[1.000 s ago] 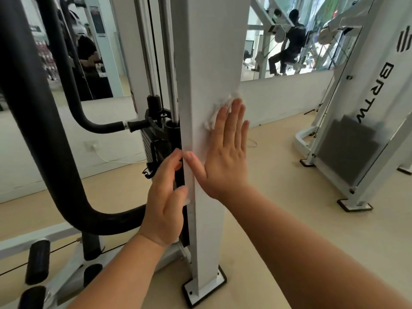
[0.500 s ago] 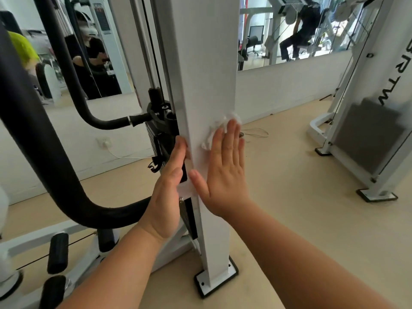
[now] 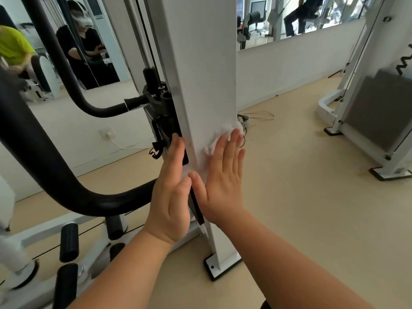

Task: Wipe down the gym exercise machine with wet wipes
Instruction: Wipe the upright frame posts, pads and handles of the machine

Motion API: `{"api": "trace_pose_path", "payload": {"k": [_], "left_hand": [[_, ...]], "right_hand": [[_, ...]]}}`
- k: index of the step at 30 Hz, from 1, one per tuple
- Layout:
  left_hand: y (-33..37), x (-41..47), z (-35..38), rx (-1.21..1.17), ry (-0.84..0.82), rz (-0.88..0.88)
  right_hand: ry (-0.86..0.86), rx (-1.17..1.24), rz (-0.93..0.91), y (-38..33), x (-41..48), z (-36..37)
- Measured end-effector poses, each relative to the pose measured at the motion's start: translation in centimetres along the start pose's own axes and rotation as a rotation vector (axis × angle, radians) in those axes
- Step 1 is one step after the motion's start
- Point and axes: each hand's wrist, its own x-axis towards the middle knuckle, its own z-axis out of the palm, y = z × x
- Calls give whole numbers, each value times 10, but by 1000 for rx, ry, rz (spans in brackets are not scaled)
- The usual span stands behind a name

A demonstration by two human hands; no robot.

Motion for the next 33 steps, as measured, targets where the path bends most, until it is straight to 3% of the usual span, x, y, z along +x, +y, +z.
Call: {"api": "trace_pose_path", "payload": {"k": [4, 8, 12, 15, 18, 21, 23, 25, 27, 30, 32, 33], "left_hand": [[-14, -14, -1, 193, -45, 99], [-18, -12, 0, 349, -142, 154], [-23, -18, 6, 500, -123, 188], [-37, -36, 15, 674, -105, 270], [-65, -58, 20, 827, -191, 367], [-87, -69, 22, 1005, -256, 389], [-99, -73, 26, 1091, -316, 417], [-109, -77, 31, 1154, -374, 442], [-118, -80, 36, 1194, -412, 451], [-129, -86, 43, 1222, -466, 458], [-134, -90, 44, 1265, -510, 457], [-135, -91, 44, 1278, -529, 453]], "right_hand": [[-65, -32, -147, 6, -33, 22], [-248, -138, 22, 47, -103, 42], [-121, 22, 243, 41, -81, 45], [29, 118, 153, 24, -61, 58], [19, 101, 136, 27, -96, 90], [-49, 186, 407, 51, -146, 122], [-28, 294, 676, 64, -158, 136], [31, 383, 817, 66, -156, 144], [106, 399, 753, 54, -144, 146], [158, 241, 511, 45, -147, 156], [96, 246, 526, 59, -169, 164], [52, 303, 626, 70, -184, 169]]}}
